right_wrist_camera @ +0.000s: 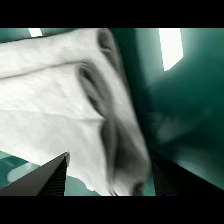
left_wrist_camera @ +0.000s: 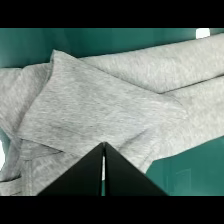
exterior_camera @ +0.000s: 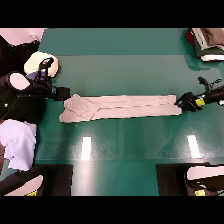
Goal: Fold the shirts.
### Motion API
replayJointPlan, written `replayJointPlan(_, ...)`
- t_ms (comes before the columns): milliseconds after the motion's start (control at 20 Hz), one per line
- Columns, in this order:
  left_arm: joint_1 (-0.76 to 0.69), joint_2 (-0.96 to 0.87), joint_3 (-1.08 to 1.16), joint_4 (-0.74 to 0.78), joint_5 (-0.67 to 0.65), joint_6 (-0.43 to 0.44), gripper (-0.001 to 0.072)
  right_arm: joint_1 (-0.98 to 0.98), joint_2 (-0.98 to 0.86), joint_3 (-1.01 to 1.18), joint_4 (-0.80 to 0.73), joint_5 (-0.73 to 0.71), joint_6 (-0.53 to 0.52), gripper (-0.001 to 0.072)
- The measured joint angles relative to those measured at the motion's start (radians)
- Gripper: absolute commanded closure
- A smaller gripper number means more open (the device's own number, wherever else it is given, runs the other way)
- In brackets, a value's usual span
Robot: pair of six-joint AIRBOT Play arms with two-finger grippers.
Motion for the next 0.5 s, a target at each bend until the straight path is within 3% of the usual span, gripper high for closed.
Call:
replayJointPlan(50,-0.001,0.000,0.000,-0.016,-0.004,0.008,0.0686,0.014,-0.017,0.008,0.014,0.005,-0.005,0.0147)
replayJointPlan(100,-0.007,0.000,0.000,-0.028,-0.006,0.013,0.0686,0.031,-0.032,0.016,0.023,0.004,-0.011,0.0240)
replayJointPlan(200,-0.039,-0.003,0.001,-0.050,-0.006,0.021,0.0687,0.064,-0.054,0.029,0.024,-0.011,-0.021,0.0575)
replayJointPlan(250,-0.066,-0.008,0.002,-0.055,-0.006,0.022,0.0686,0.079,-0.061,0.032,0.018,-0.019,-0.029,0.0697)
replayJointPlan(500,-0.252,-0.109,0.053,-0.082,0.035,0.003,0.0687,0.130,-0.050,0.041,0.034,0.004,-0.071,0.0699)
